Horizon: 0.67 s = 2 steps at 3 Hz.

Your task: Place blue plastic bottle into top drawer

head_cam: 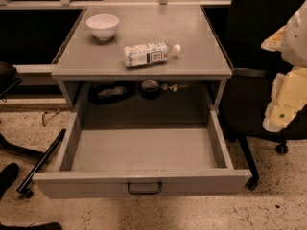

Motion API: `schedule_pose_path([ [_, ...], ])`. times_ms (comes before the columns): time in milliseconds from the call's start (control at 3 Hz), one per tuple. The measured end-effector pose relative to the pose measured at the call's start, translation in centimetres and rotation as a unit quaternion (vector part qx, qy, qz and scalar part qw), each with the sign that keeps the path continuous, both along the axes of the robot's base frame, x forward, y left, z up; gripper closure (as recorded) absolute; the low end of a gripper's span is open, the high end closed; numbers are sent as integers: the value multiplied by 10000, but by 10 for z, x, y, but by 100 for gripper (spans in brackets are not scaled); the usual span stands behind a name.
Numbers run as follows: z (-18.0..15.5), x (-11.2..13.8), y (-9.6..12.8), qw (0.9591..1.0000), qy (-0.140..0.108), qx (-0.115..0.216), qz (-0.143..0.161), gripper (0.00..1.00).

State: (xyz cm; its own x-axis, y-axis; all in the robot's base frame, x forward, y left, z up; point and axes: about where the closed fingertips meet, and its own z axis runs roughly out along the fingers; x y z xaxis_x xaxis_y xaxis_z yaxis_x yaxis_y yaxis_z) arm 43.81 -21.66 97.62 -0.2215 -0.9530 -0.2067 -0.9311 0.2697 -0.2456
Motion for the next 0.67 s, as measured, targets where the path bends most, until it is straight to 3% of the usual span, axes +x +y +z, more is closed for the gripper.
schedule_pose_path([
  [667, -3, 7, 6, 9999, 34, 61, 72, 0],
])
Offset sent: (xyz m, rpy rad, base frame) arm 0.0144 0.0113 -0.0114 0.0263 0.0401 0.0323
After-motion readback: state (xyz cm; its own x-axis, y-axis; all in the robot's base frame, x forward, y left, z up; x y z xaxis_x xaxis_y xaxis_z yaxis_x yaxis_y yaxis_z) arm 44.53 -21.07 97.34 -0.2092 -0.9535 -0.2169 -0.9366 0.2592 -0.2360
